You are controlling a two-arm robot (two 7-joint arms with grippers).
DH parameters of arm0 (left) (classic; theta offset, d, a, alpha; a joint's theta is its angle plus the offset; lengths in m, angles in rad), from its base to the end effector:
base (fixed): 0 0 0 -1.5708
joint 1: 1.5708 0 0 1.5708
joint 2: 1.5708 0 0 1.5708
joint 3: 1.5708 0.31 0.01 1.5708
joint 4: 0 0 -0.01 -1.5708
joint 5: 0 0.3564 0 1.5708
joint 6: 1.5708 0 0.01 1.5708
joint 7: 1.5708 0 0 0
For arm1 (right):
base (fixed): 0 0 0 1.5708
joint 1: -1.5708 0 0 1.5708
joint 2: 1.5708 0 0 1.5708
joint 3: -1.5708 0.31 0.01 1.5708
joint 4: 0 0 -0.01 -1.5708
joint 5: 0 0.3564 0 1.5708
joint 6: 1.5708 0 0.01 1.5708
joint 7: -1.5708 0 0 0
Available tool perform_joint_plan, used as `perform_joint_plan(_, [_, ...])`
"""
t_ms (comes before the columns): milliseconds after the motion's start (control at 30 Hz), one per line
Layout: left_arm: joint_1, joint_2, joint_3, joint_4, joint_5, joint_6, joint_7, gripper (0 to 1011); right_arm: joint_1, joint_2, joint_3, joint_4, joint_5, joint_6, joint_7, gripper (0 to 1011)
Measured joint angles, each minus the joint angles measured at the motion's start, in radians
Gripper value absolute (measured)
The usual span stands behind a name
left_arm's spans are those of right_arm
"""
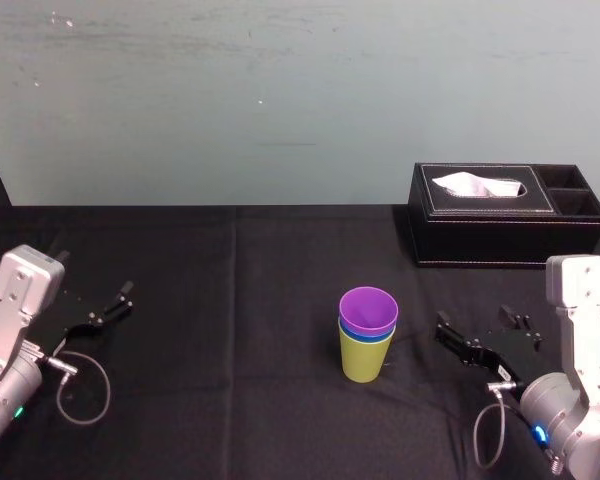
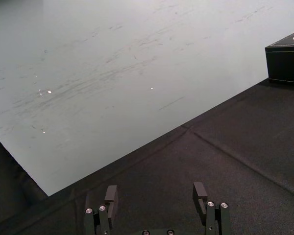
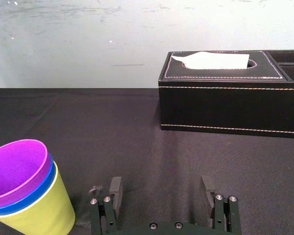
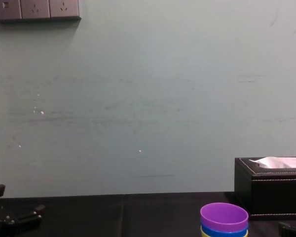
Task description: Stack the three plastic cups sequentially using one hand.
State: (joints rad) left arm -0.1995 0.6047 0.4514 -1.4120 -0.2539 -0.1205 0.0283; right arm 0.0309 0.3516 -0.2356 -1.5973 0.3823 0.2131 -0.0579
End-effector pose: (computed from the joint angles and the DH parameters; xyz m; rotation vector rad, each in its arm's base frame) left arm 0.4063 0.0815 -0.3275 0.3045 -0.2850 1.2480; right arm 0.3756 -0.0243 -0.3122 -0.1860 0.1837 -1.3880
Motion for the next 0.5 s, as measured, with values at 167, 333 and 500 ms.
perform_joint_plan(167, [0.0,0.0,0.0,0.0,0.0,0.0,0.0,1000,0.0,0.0,0.0,0.0,0.0,0.0,0.0,1000])
perform_joint_plan(333, [0.0,0.0,0.0,0.0,0.0,0.0,0.0,1000,0.0,0.0,0.0,0.0,0.0,0.0,0.0,1000])
perform_joint_plan(500, [0.0,0.0,0.0,0.0,0.0,0.0,0.0,1000,0.0,0.0,0.0,0.0,0.0,0.0,0.0,1000])
